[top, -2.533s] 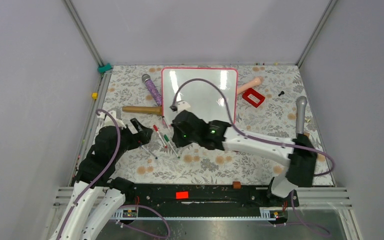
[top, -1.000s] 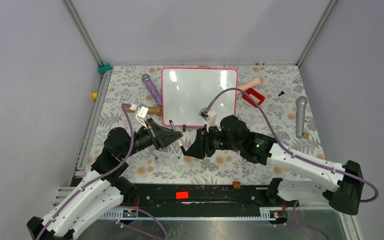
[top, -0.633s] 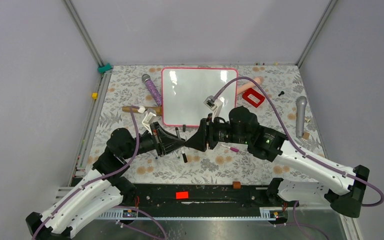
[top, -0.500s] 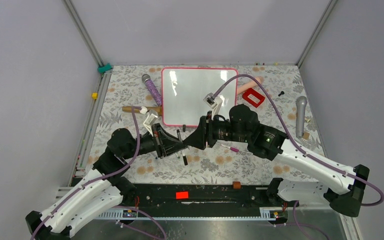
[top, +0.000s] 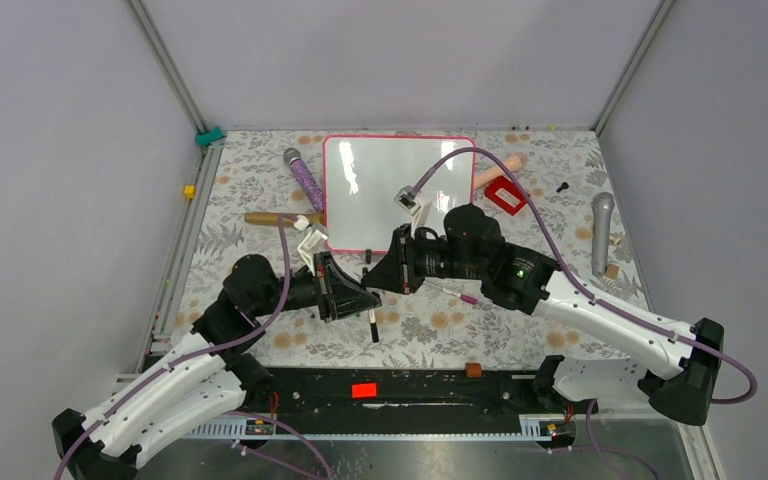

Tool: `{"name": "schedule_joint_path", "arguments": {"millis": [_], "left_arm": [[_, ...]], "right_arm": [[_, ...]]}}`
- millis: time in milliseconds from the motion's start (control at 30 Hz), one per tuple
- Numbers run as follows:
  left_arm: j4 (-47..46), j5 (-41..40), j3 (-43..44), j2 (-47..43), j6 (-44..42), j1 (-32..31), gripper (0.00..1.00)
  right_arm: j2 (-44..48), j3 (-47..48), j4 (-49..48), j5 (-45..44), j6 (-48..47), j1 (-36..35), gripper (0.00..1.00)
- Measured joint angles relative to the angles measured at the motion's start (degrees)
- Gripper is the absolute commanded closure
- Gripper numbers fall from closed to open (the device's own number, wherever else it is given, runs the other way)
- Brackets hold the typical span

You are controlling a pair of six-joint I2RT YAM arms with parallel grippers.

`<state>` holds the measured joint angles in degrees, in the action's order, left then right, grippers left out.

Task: Write a sentence on the whiteboard
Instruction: Pass from the left arm to the right, then pass from the right arm to the left

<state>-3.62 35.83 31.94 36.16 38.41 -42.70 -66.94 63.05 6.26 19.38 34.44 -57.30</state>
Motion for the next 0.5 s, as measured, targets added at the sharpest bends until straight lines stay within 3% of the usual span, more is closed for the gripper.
{"name": "schedule_joint_path", "arguments": {"millis": [133,167,233,333,500], "left_arm": [[0.1,0.1,0.0,0.3,0.6,-0.1,0.99],[0.1,0.1,0.0,0.3,0.6,-0.1,0.89],[0.3,-0.1,0.1,0.3,0.6,-0.1,0.53],[0.2,-0.3,0.3,0.3,0.0,-0.7,0.3],[-1.6,-2.1,-1.2,-2.1,0.7,-1.1,0.29]], "right_arm": [[0.0,0.0,0.4,0.2,-0.5,0.0,1.0],[0.0,0.0,0.4,0.2,-0.5,0.0,1.0],[0.1,0.0,0.6,-0.1,-0.5,0.0,1.0],[0.3,-0.1,0.3,-1.4,0.3,0.1,1.0],[4.4,-3.5,-0.6,-7.5,2.5,1.5,1.0]]}}
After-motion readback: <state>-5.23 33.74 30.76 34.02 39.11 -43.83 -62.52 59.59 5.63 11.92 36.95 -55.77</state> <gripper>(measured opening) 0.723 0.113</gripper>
